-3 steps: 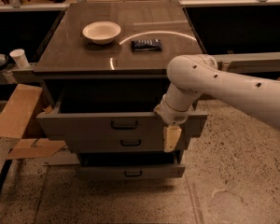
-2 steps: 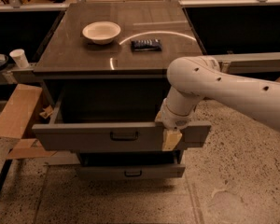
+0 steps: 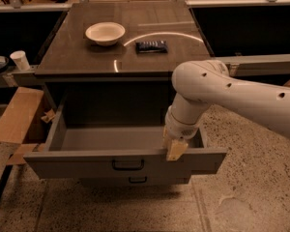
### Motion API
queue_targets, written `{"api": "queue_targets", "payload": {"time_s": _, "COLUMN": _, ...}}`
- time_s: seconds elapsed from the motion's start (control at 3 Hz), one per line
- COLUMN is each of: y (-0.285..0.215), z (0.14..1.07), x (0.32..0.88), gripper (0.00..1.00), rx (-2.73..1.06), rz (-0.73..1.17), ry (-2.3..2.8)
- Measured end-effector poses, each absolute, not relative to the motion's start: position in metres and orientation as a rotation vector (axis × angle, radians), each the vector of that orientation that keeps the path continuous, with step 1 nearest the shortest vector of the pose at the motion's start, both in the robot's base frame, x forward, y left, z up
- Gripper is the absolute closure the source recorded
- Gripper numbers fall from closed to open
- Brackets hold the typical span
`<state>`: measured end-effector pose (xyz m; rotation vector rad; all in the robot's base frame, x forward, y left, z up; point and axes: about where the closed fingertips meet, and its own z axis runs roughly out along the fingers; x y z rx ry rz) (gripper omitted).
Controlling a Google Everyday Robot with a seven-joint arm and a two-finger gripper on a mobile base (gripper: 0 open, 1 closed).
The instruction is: Open top drawer
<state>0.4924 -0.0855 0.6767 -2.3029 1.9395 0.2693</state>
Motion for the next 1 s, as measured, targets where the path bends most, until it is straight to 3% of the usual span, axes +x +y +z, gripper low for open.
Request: {"api": "queue_targets", "payload": {"time_s": 1.0, "y": -0.0854, "z": 0.6767, "x": 0.4923, "gripper": 0.07, "rx": -2.303, "rz": 0.269, "ry": 1.94}}
